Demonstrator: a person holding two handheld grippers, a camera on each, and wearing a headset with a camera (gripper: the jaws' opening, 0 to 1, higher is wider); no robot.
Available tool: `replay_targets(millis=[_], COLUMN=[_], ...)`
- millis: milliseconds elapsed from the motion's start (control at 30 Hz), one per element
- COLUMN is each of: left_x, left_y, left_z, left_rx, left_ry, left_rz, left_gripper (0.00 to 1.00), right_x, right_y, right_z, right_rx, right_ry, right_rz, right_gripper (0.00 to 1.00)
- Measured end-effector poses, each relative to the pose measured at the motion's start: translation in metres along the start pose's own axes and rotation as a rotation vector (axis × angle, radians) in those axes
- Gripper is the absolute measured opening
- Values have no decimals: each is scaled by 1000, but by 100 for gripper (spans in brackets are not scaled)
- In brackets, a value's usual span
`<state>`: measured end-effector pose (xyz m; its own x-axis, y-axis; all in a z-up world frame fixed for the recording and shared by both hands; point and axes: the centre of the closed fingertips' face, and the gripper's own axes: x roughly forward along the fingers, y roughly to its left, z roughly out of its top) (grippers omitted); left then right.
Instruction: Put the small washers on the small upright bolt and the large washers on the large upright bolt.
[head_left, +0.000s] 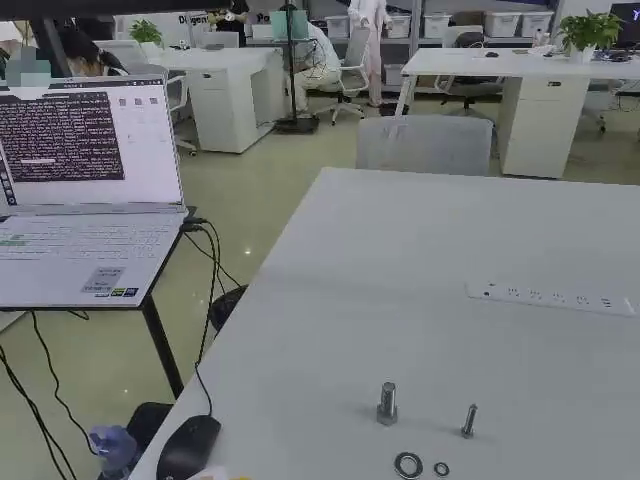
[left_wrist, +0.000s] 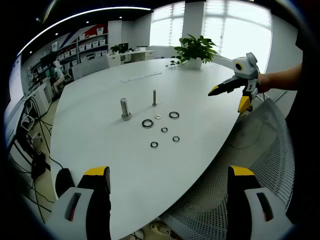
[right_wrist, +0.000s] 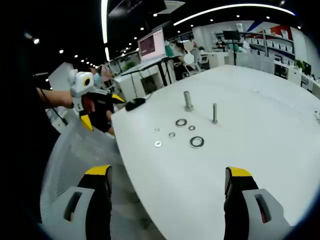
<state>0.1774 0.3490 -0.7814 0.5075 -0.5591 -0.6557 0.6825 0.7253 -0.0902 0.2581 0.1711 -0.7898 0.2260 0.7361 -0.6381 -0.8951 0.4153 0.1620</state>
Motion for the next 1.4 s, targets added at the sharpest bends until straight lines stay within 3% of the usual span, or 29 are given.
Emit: replay_targets(millis=[267,767,1067,1400], left_x=[2,8,8,9], left_y=[3,-2,-3,-3], left_z=[2,6,11,4], left_rx=[23,56,56,69], left_ry=[12,20,1,9], left_rz=[-12,-40,-46,-51], left_gripper=[92,90,89,88], right_x=[14,36,49,62], right_y=[-7,-20,-23,-35], right_z=[6,12,15,12], right_rx=[-50,-123,-199,-267], right_ry=[49,136,203,282], right_rz=[1,18,36,37], right_gripper=[77,67,58,54])
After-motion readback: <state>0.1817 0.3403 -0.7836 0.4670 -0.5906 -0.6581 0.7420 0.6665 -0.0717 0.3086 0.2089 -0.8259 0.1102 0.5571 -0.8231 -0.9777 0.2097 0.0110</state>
